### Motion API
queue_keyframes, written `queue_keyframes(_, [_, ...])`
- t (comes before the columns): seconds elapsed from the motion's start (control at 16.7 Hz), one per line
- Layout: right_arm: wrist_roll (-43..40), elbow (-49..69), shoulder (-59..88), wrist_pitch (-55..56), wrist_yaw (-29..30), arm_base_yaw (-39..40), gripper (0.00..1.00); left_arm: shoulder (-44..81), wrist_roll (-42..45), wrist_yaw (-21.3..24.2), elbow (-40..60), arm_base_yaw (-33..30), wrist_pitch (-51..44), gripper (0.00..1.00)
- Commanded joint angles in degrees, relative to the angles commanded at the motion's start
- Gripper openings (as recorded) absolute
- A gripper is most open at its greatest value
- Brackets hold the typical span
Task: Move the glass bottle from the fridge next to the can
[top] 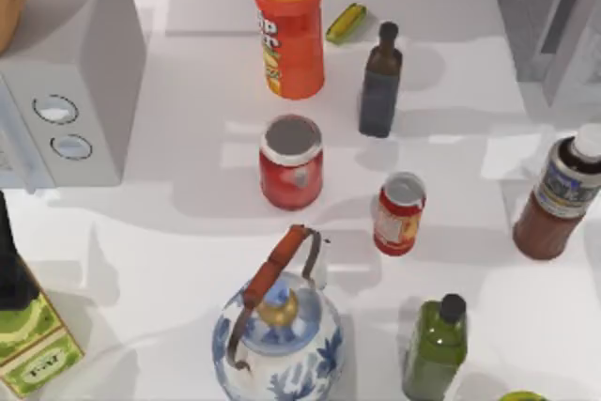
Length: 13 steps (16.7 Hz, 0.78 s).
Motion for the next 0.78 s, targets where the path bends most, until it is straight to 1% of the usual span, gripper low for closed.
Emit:
queue_keyframes(0.12, [2.0, -1.0, -0.9, 1.1, 2.0, 2.1, 1.0, 0.0, 0.0, 0.0, 0.0, 0.0, 0.0, 1.0])
queue_keyframes(0.48, [1.9, -0.4, 0.1, 0.9, 2.6, 1.2, 1.0, 0.0, 0.0, 0.0, 0.0, 0.0, 0.0, 1.0])
queue_keyframes(0.78, [2.0, 10.7, 9.3, -1.3, 2.9, 1.1, 1.0, 0.0, 0.0, 0.0, 0.0, 0.0, 0.0, 1.0])
